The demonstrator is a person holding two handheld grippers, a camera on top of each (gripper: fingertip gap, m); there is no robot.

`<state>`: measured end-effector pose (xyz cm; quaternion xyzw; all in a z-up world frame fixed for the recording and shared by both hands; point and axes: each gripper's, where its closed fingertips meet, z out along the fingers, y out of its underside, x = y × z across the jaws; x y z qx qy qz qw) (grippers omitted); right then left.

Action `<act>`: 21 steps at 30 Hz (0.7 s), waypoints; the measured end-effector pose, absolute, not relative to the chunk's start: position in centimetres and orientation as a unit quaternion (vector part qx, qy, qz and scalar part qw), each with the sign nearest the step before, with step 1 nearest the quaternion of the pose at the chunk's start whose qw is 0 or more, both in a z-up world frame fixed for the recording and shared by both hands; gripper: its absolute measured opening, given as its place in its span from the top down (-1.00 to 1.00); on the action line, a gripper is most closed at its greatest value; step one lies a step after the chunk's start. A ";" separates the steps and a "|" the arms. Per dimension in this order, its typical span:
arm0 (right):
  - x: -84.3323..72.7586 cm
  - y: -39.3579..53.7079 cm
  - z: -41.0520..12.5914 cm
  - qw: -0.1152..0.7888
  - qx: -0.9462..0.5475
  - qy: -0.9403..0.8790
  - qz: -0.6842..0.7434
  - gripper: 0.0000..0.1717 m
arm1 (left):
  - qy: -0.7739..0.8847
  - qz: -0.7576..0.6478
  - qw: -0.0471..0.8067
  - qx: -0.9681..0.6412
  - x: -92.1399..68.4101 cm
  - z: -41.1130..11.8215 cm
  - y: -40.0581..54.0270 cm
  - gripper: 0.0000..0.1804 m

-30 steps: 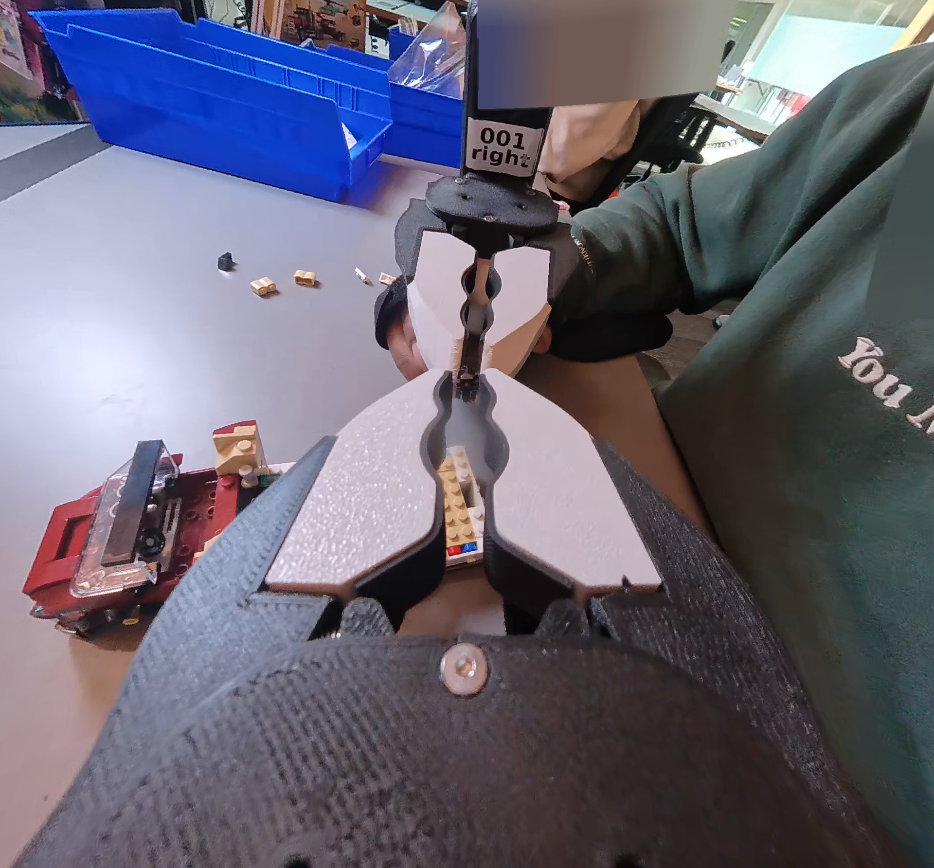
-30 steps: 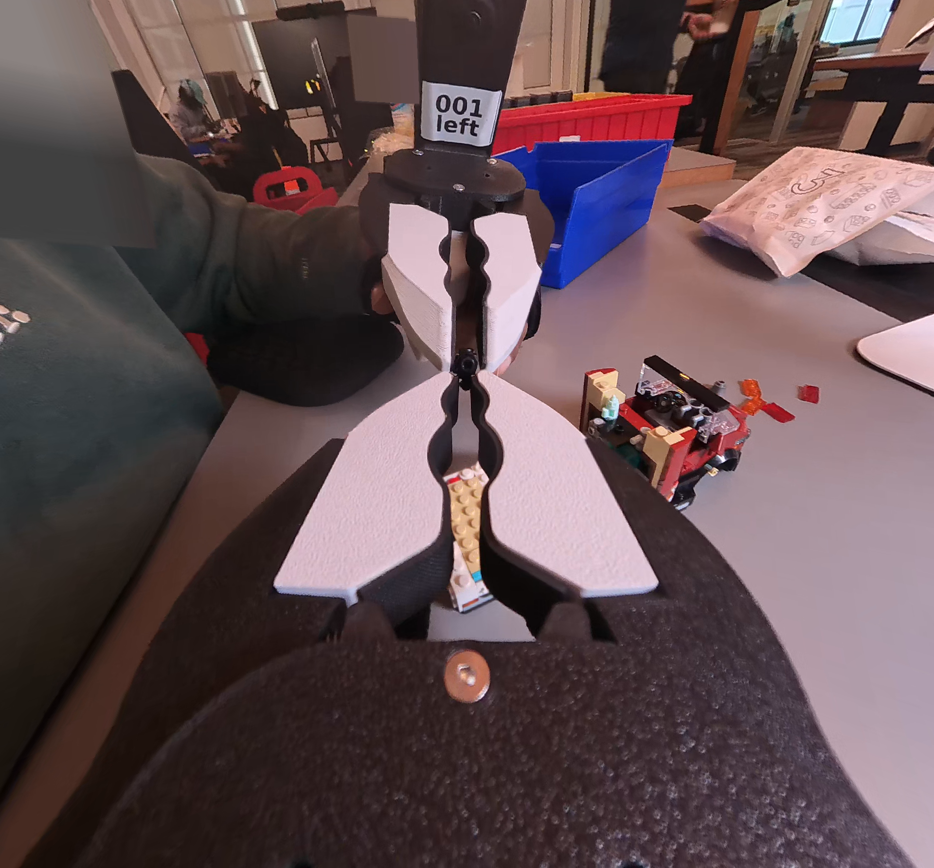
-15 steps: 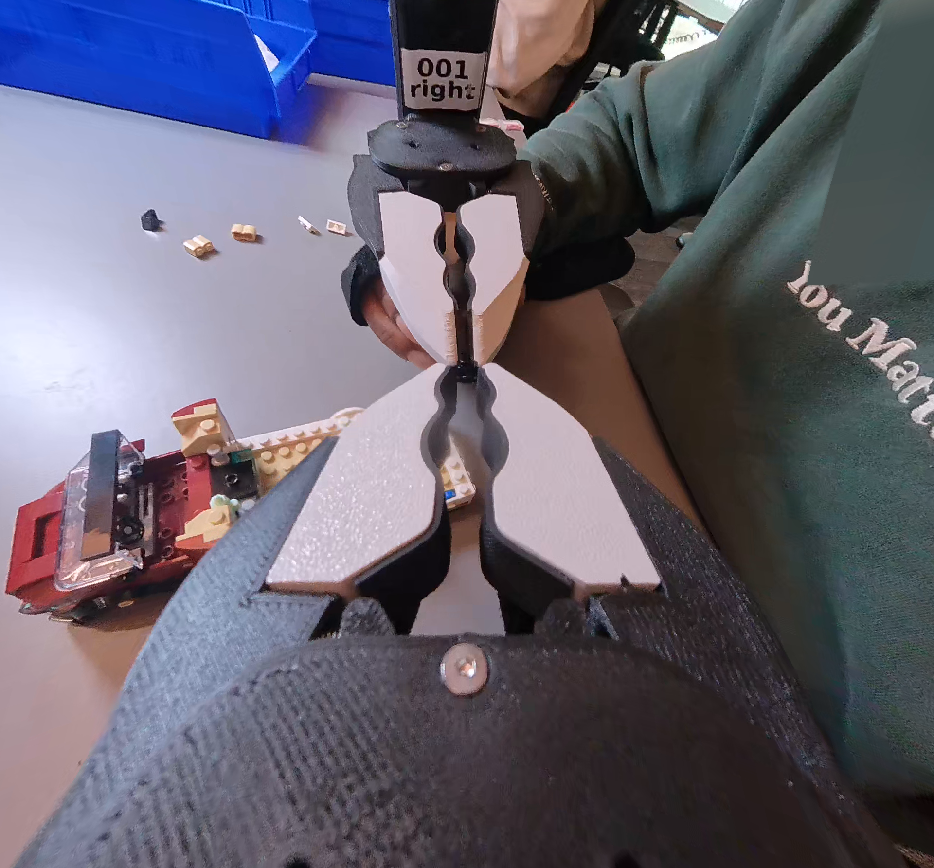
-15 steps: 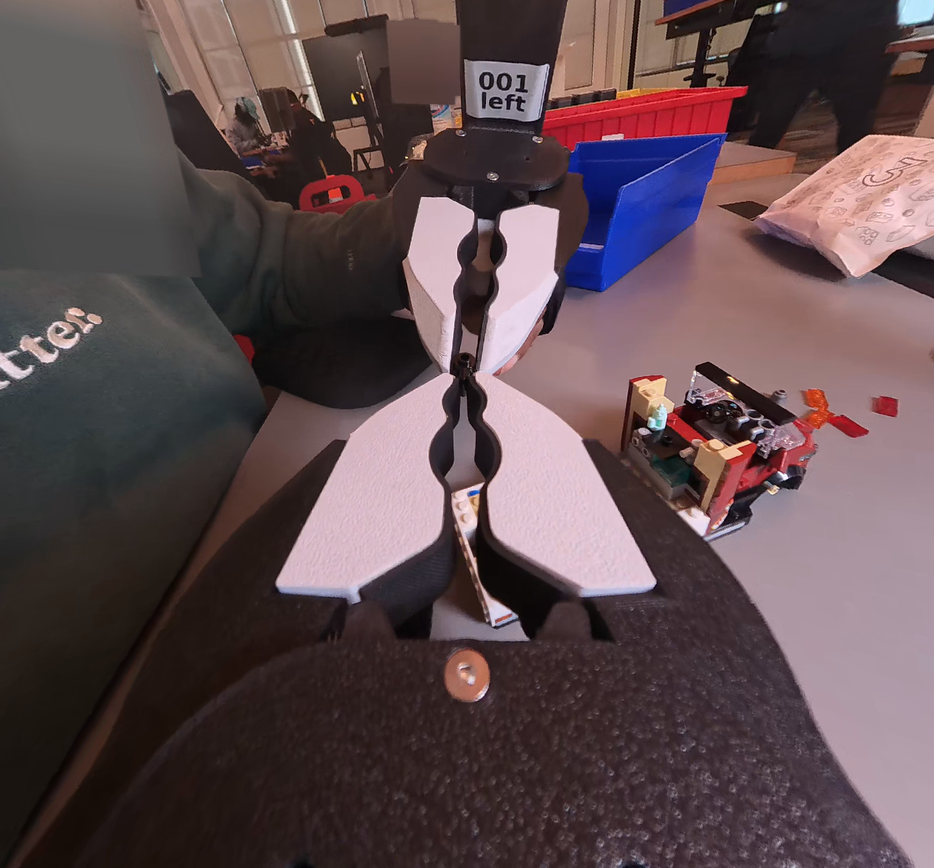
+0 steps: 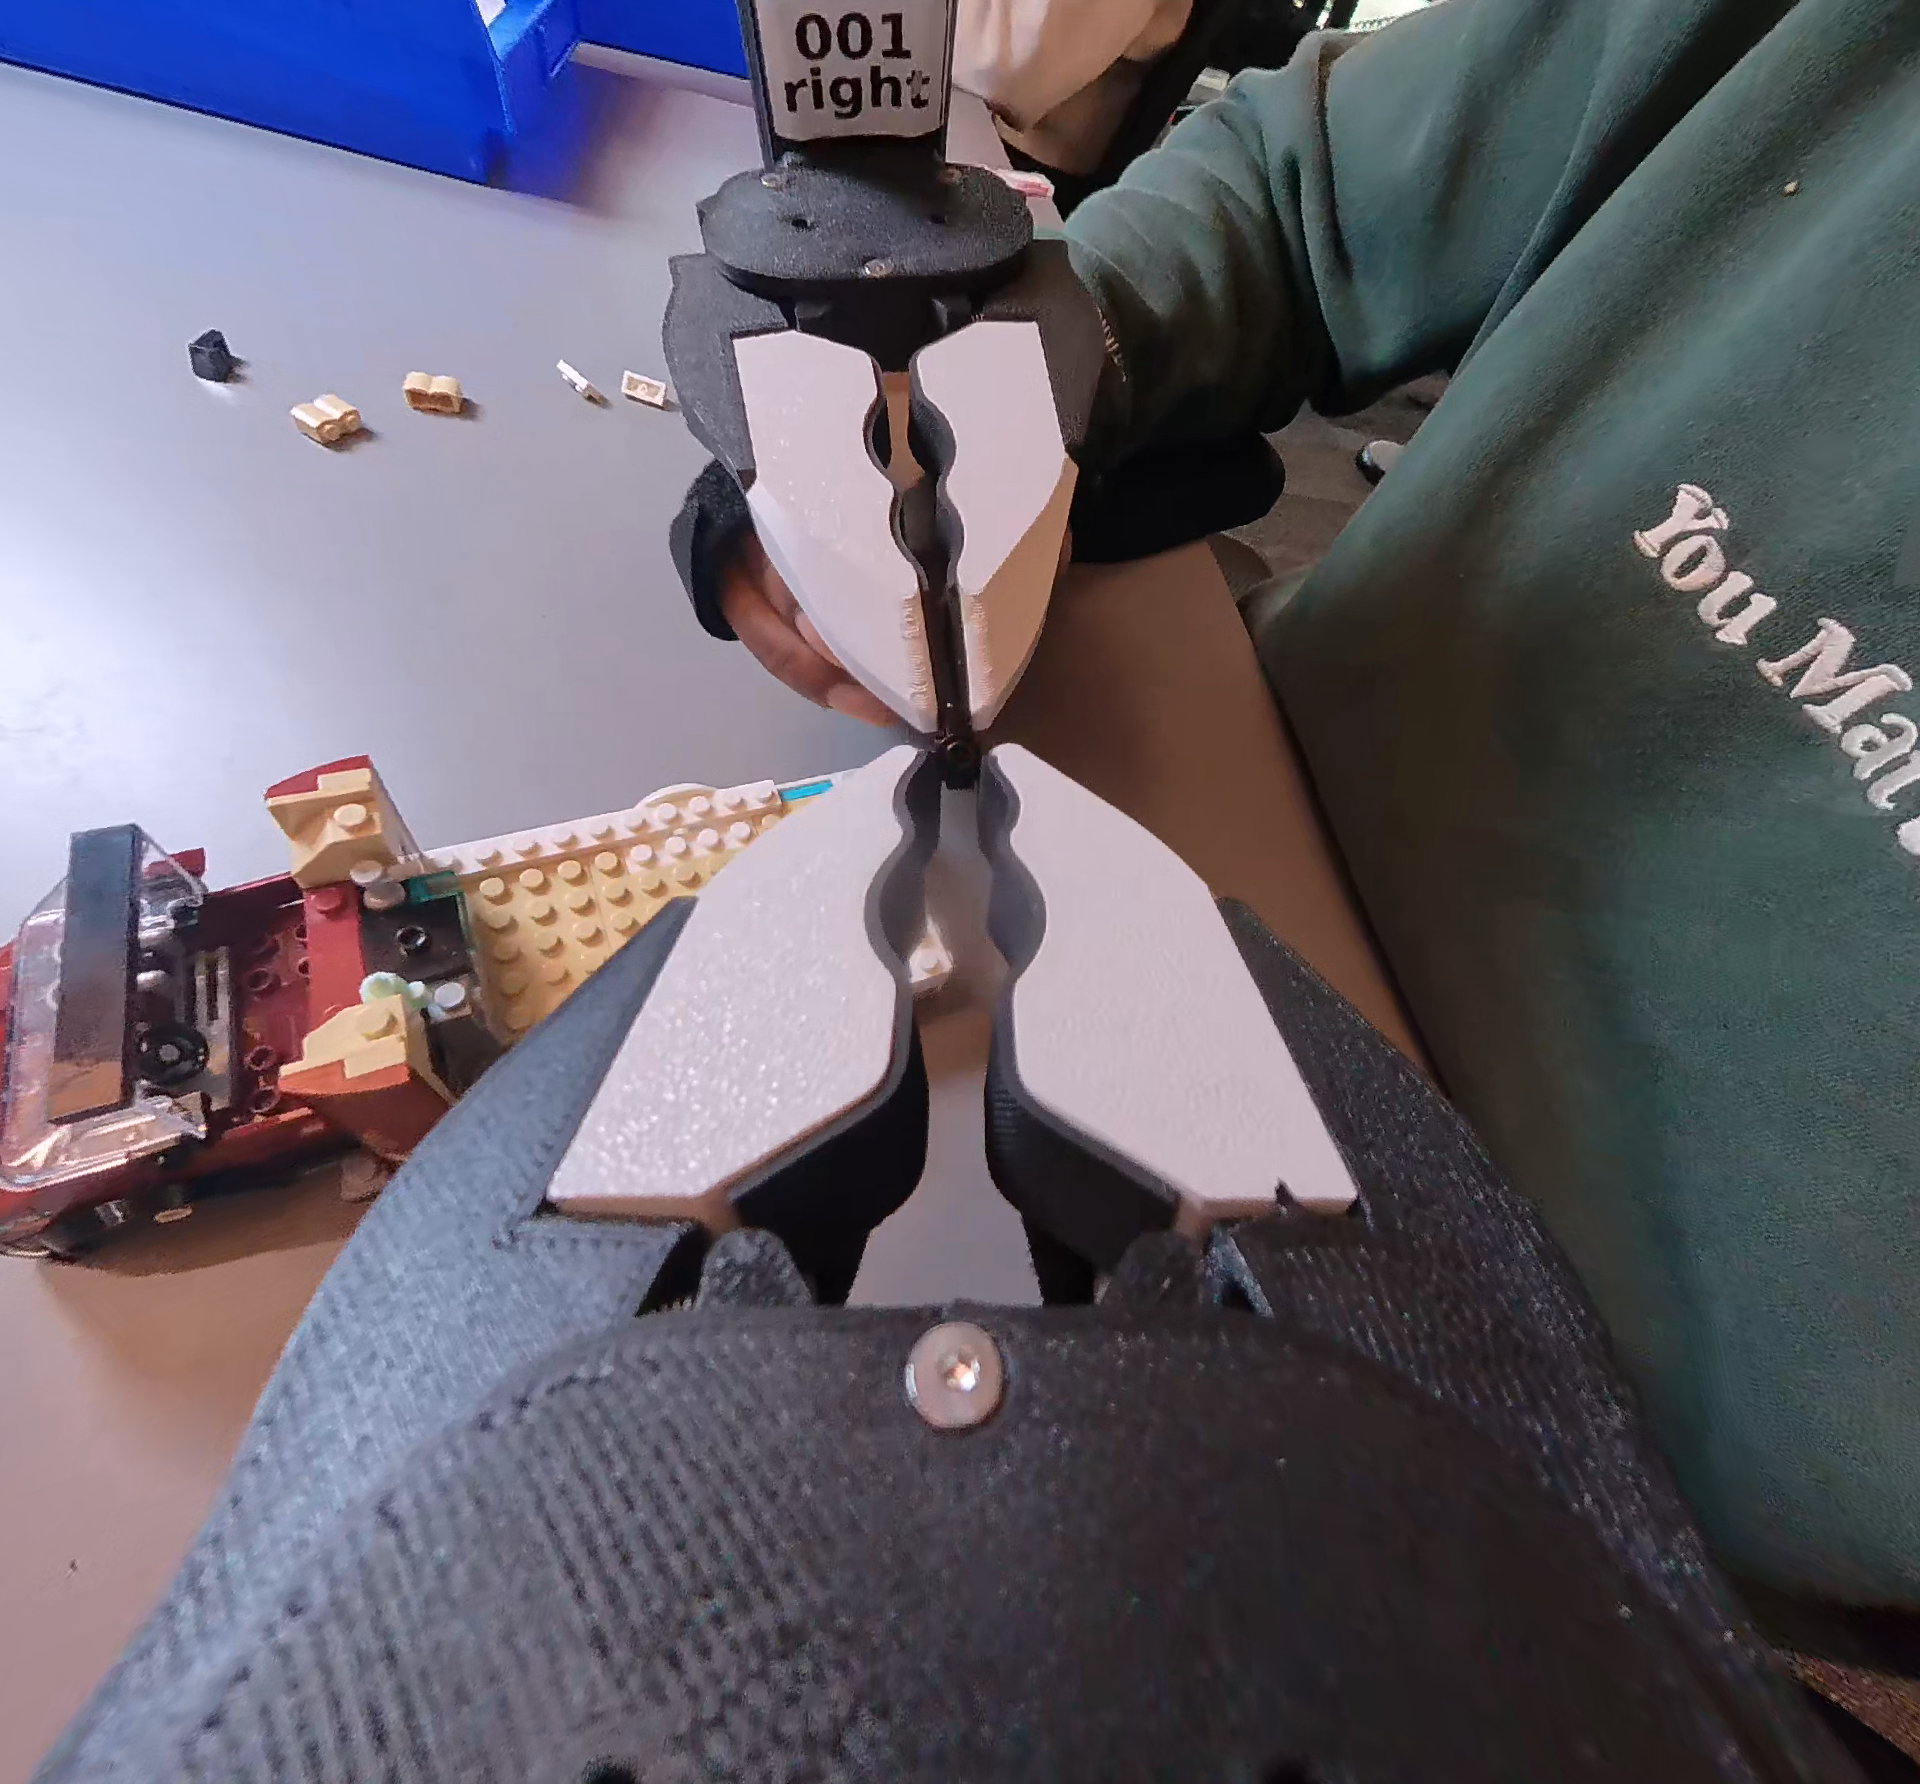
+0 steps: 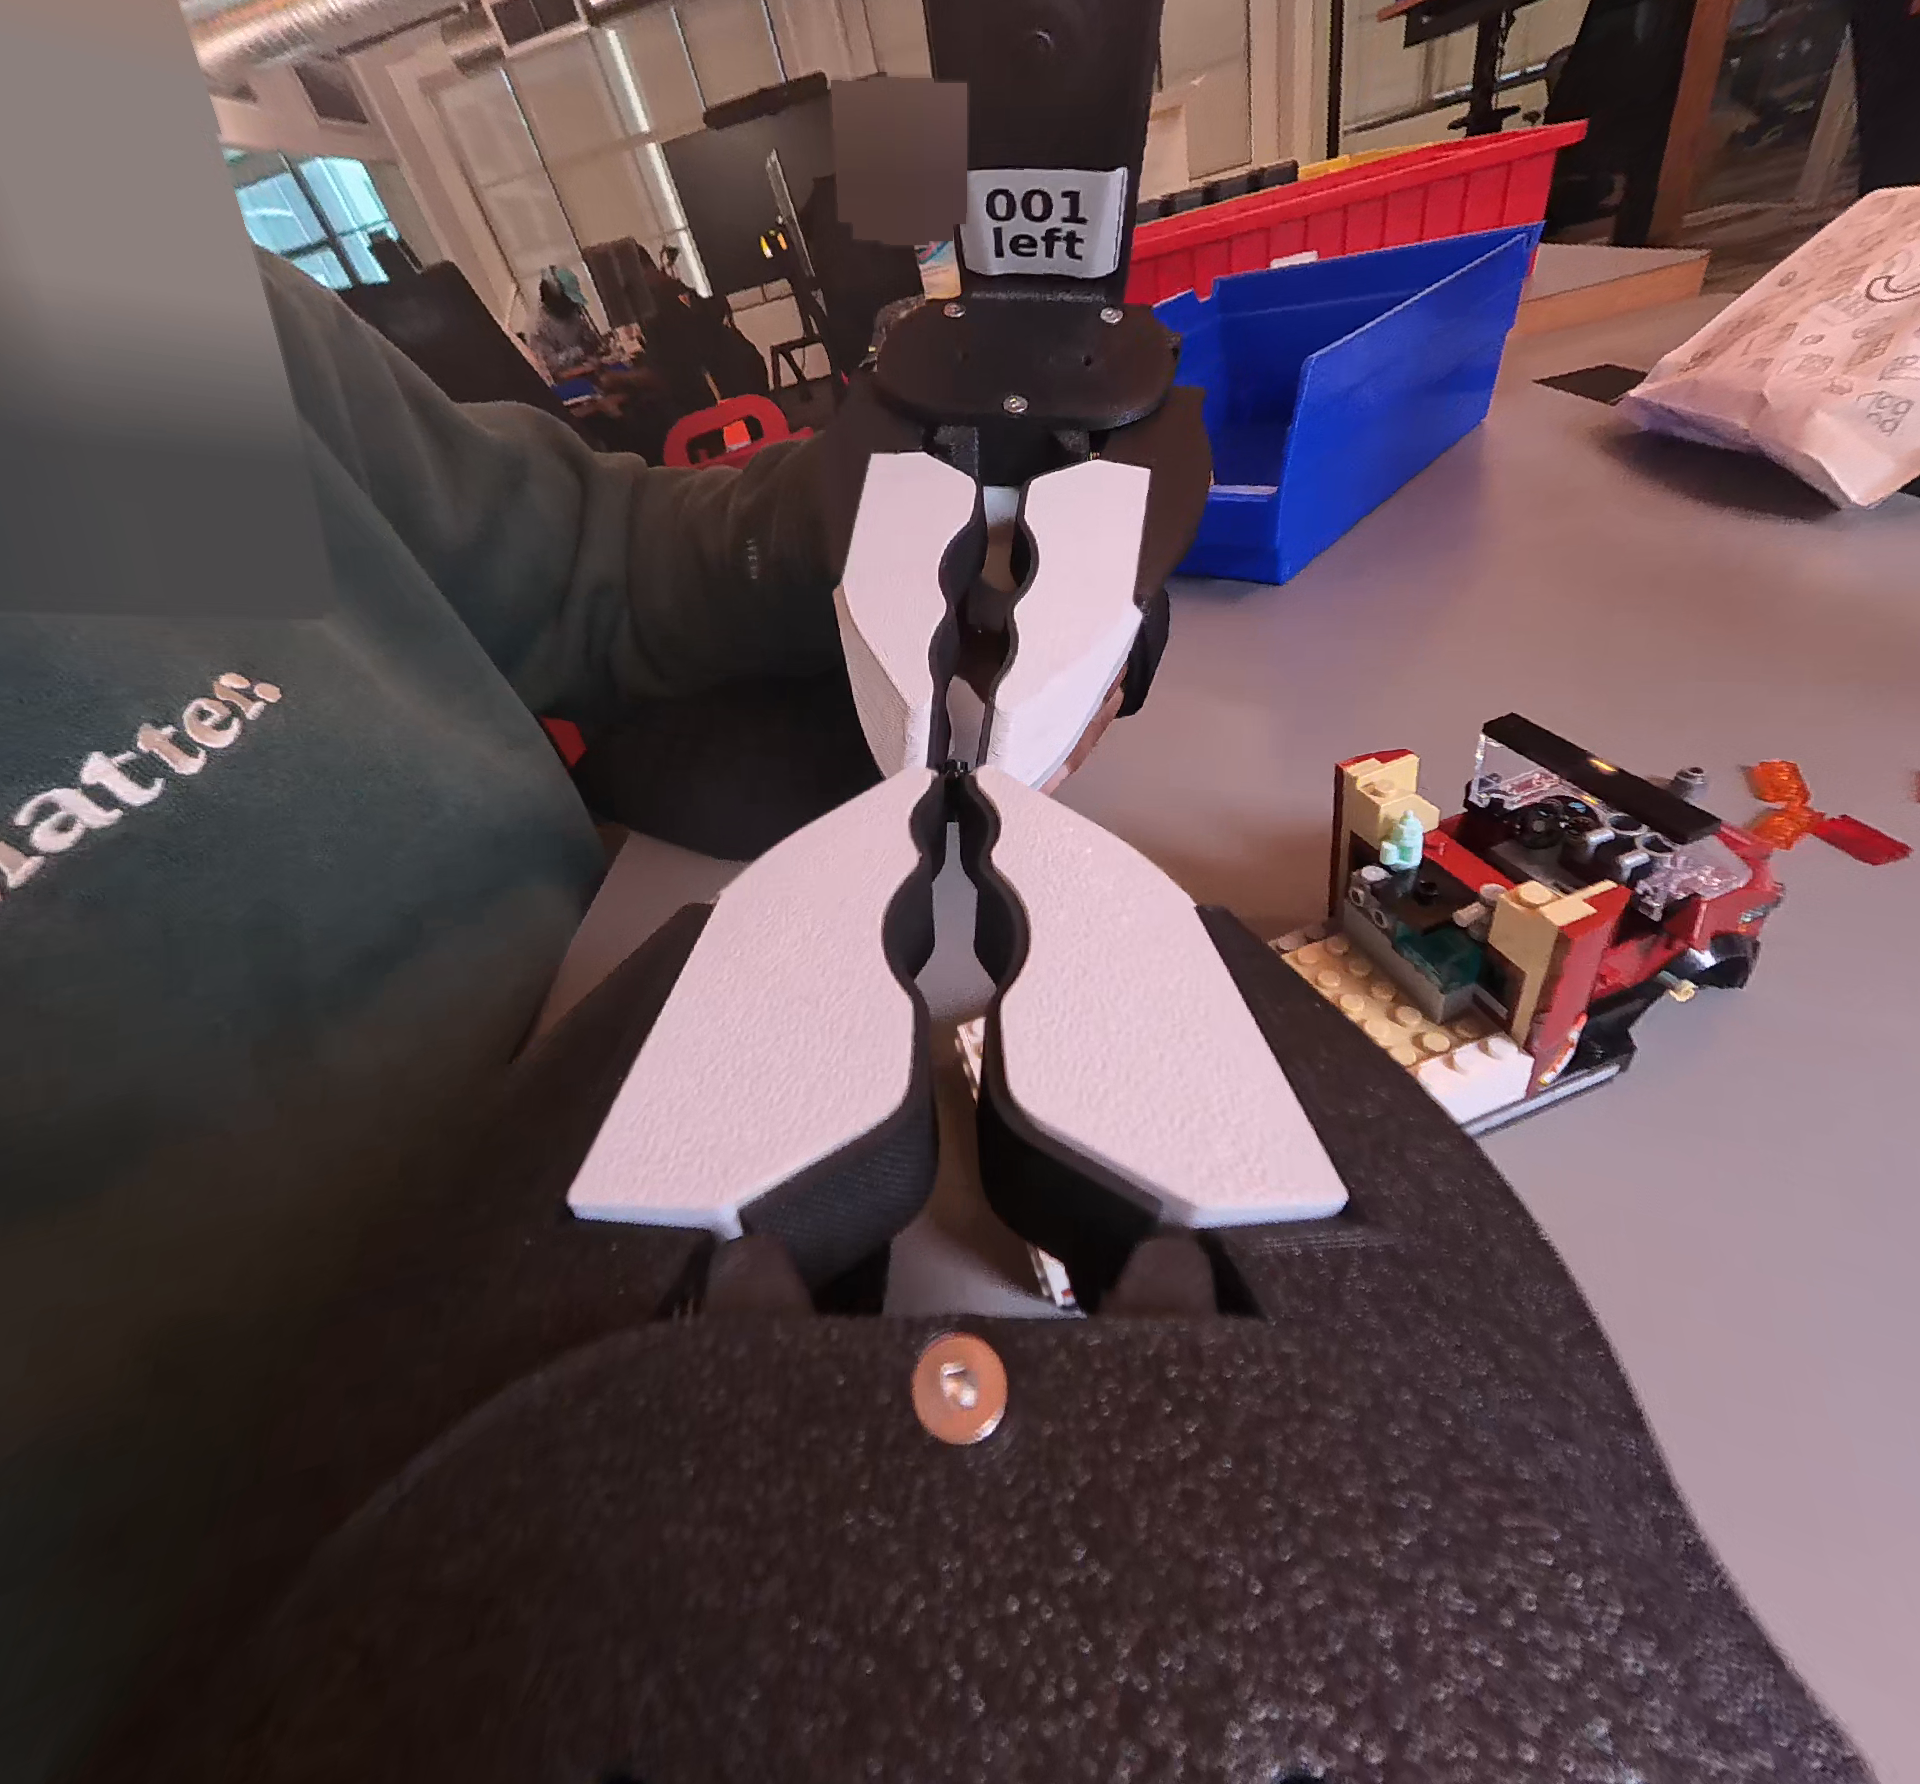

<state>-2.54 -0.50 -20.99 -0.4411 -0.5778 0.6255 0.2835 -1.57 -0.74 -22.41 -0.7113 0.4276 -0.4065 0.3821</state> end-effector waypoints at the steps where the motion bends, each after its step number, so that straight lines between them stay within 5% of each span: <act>1: -2.6 -0.4 -20.9 0.284 -0.443 -0.573 0.629 0.98 | 0.426 -0.408 0.384 -0.710 -1.6 -22.3 -0.7 0.90; 10: -2.8 0.2 -20.4 0.277 -0.460 -0.537 0.651 0.98 | 0.413 -0.418 0.391 -0.708 -1.5 -22.3 -0.2 0.90; 13: -2.7 1.4 -16.6 0.305 -0.438 -0.481 0.696 0.98 | 0.490 -0.354 0.313 -0.733 0.2 -28.1 -1.9 0.91; 16: -1.7 2.5 -17.1 0.345 -0.451 -0.500 0.654 0.97 | 0.459 -0.346 0.409 -0.709 -1.0 -22.7 0.4 0.91; 21: -1.0 3.6 -15.7 0.348 -0.438 -0.485 0.672 0.97 | 0.428 -0.378 0.428 -0.700 -2.0 -21.3 1.0 0.91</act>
